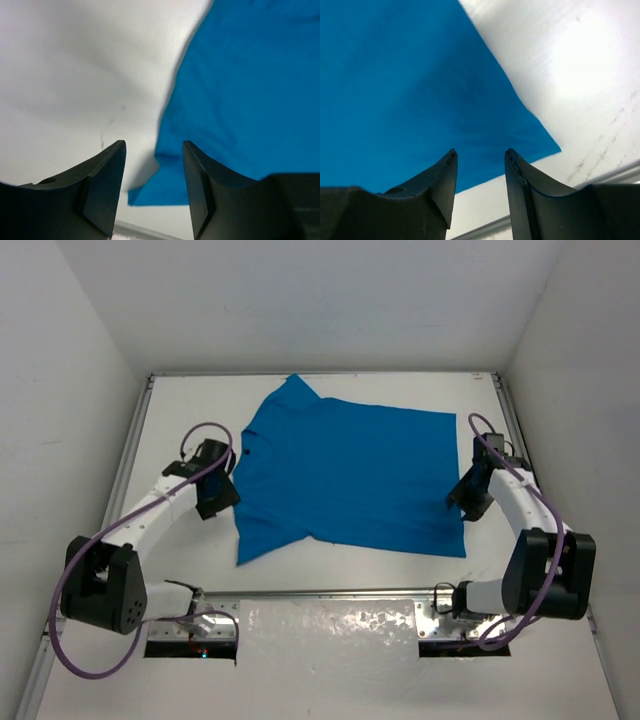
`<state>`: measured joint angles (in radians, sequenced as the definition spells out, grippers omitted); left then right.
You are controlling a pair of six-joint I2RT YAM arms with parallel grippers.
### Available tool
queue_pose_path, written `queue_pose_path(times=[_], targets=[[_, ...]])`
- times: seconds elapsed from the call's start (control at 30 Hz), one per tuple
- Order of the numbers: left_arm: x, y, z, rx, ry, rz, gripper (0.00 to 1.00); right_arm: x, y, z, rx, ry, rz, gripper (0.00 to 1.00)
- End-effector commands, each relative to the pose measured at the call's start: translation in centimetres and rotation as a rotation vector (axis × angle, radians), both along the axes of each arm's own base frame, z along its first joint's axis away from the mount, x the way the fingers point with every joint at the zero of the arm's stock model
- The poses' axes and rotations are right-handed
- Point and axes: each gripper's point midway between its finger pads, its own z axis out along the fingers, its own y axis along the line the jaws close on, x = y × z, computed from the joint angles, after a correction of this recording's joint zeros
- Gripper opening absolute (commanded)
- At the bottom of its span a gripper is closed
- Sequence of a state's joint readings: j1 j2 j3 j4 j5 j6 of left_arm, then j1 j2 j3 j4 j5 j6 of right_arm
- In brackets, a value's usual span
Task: Fold and stack the t-shirts
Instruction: Flatten out the tshirt
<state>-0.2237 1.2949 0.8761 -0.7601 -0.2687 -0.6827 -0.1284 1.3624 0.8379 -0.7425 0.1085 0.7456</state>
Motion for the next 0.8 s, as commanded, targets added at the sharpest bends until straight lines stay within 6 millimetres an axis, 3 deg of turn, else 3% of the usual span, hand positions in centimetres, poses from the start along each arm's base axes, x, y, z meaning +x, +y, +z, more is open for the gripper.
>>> queue_pose_path(times=[0.0,0.2,0.53,0.67,0.77], targets=[[-2.7,-1.9,-0.7,-0.063,0.046,-0.031,0.47,-1.5,-0.1,0.5,-0.012,0.035,-0.085,0.42],[-5.1,-4.4,-1.7,-0.13,0.079,-0.085,0.46,-2.0,0.0,1.0,-0.007,-0.004,-0.107,0.41],[-7.5,-4.0,-4.6,-0.142,0.145,-0.062,0.46,-3.4,-0.1,-0.1,-0.023,0.032,-0.096,0.41],[-7.9,-4.7,-5.5,-0.18,0.156,-0.054,0.46,-3.1,-0.1,-0.1,-0.021,0.022,-0.101,0.41],[-6.5,-5.4,-4.3,-0.221,0.072,-0.055,0.46,-2.6,0.0,-0.1,-0.016,0.005,-0.094,0.41]])
